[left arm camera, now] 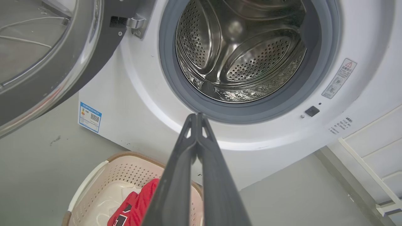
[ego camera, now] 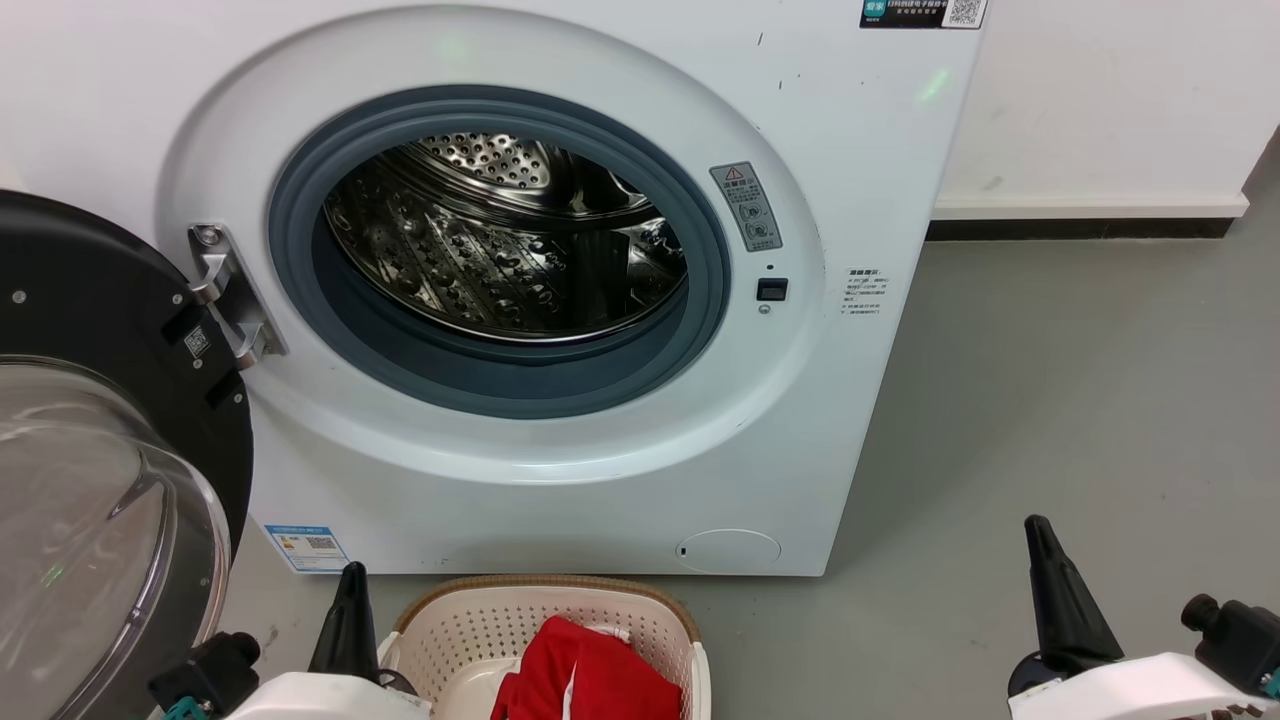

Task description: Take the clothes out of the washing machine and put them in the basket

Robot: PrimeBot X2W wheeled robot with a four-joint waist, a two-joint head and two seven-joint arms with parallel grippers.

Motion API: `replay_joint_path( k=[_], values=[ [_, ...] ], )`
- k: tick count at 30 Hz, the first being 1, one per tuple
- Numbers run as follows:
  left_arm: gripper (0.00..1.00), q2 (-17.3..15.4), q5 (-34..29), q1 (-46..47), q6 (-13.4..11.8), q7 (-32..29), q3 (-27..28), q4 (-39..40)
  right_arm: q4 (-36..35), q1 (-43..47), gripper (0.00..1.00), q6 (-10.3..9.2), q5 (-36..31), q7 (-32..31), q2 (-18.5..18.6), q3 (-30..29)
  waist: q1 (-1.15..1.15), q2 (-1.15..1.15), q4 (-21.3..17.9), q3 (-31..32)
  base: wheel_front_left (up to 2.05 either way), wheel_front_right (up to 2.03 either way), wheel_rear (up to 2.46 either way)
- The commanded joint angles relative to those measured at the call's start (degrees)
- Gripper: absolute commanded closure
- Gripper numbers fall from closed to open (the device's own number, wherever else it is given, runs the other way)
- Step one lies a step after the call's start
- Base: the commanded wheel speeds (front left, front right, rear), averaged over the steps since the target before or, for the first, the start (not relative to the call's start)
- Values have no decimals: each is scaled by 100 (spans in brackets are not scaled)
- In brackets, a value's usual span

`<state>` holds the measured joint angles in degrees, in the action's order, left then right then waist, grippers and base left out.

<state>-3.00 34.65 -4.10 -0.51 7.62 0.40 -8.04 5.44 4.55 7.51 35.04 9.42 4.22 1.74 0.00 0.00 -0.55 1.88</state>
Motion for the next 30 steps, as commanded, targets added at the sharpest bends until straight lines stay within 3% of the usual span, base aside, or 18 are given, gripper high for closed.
replay_joint_path(
  k=[1, 30],
  values=[
    [100, -17, 248, 172, 40, -55, 43, 31, -30, -200, 100, 0, 280, -49, 49, -28, 0, 0, 1, -4, 0, 0, 0],
    [100, -21, 2424, 533, 346, -582, 259, -210, 304, -553, 100, -1, 2544, -539, 90, -194, 0, 0, 17, -64, 0, 0, 0]
  ],
)
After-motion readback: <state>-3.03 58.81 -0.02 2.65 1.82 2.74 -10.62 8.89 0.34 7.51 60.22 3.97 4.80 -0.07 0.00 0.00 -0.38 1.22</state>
